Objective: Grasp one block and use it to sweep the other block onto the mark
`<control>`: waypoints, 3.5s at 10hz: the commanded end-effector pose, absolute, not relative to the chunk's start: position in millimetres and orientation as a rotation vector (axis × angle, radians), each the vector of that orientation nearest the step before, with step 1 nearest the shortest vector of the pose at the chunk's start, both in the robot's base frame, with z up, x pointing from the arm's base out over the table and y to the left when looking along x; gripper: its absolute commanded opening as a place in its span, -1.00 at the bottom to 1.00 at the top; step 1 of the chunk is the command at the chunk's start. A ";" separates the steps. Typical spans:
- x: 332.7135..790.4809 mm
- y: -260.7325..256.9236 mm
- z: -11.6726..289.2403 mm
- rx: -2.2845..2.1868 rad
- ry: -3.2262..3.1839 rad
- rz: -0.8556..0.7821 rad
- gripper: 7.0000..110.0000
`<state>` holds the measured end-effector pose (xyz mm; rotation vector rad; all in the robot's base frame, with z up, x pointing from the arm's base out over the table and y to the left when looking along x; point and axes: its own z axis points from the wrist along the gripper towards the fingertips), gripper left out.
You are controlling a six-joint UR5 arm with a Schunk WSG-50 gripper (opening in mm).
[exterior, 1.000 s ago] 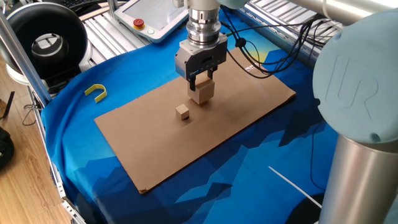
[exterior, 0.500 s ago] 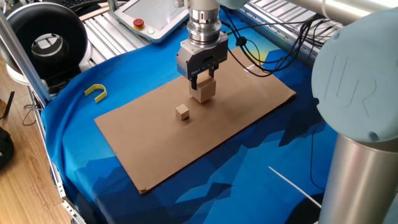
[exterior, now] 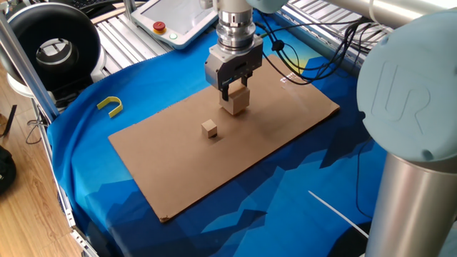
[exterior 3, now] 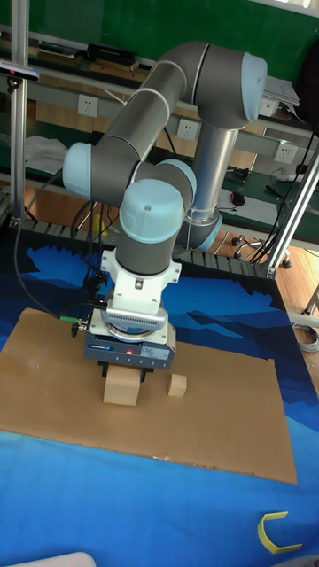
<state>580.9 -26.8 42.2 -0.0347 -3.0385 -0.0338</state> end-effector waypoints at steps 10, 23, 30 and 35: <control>595.4 -41.2 36.7 0.199 -3.081 -0.092 -1.00; 591.2 -47.0 37.3 0.088 -3.077 -0.087 0.15; 596.1 -59.2 64.6 0.214 -3.090 -0.008 0.57; 607.0 -62.7 130.7 -0.008 -3.193 -0.004 0.15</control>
